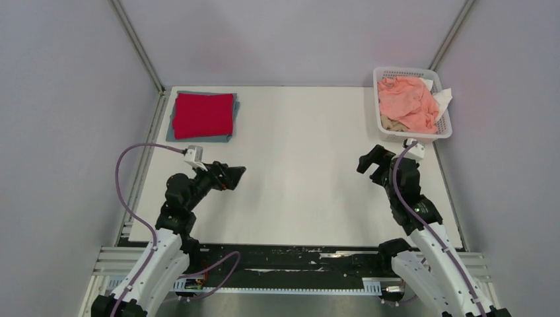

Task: Fold and stack the t-shirts
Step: Grab crumpled tshirt from bin with the right arm

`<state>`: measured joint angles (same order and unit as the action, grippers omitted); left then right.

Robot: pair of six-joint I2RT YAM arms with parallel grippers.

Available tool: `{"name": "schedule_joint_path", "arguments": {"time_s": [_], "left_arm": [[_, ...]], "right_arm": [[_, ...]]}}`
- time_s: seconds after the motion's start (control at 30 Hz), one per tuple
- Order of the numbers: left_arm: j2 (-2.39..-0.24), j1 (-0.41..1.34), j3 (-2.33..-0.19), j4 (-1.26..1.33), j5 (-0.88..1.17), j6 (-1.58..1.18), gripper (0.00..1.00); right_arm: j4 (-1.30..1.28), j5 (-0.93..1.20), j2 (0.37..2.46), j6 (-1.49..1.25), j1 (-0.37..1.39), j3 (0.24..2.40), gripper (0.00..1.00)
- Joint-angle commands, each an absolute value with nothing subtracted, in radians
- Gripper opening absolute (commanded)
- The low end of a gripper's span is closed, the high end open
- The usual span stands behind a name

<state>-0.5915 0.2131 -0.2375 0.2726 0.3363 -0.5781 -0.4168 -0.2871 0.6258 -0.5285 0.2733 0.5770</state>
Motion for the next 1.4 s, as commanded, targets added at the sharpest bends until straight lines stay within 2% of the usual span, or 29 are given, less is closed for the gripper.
{"name": "schedule_joint_path", "arguments": {"time_s": [0.0,0.13,0.27,0.57,0.83,0.93,1.0,1.13,1.17,1.2,1.37], "left_arm": [[-0.641,0.213,-0.278,0.310,0.363,-0.568,1.00],[-0.696,0.212,-0.326,0.278,0.346,-0.553,1.00],[-0.744,0.213,-0.380,0.236,0.310,-0.536,1.00],[-0.802,0.213,-0.408,0.247,0.278,-0.530,1.00],[-0.870,0.213,-0.427,0.233,0.273,-0.527,1.00],[-0.891,0.213,-0.436,0.229,0.281,-0.523,1.00],[-0.905,0.213,-0.443,0.226,0.284,-0.521,1.00],[-0.922,0.213,-0.455,0.214,0.283,-0.519,1.00],[-0.922,0.213,-0.457,0.211,0.282,-0.519,1.00],[-0.920,0.213,-0.457,0.209,0.282,-0.519,1.00],[-0.893,0.213,-0.445,0.207,0.288,-0.527,1.00]], "right_arm": [[-0.350,-0.327,0.688,-0.468,0.272,0.679,1.00],[-0.265,-0.412,0.818,-0.428,0.270,0.778,1.00],[-0.265,-0.457,1.089,-0.362,0.225,0.994,1.00],[-0.296,-0.336,1.720,-0.345,-0.118,1.495,1.00],[-0.340,-0.270,2.096,-0.270,-0.222,1.853,1.00],[-0.344,-0.189,2.192,-0.283,-0.241,1.945,0.87],[-0.349,-0.107,2.220,-0.310,-0.252,1.973,0.70],[-0.348,-0.021,2.204,-0.347,-0.259,1.975,0.13],[-0.347,-0.017,2.190,-0.349,-0.259,1.976,0.03],[-0.345,-0.017,2.175,-0.352,-0.258,1.979,0.00],[-0.342,-0.029,2.057,-0.340,-0.258,2.035,0.00]]}}
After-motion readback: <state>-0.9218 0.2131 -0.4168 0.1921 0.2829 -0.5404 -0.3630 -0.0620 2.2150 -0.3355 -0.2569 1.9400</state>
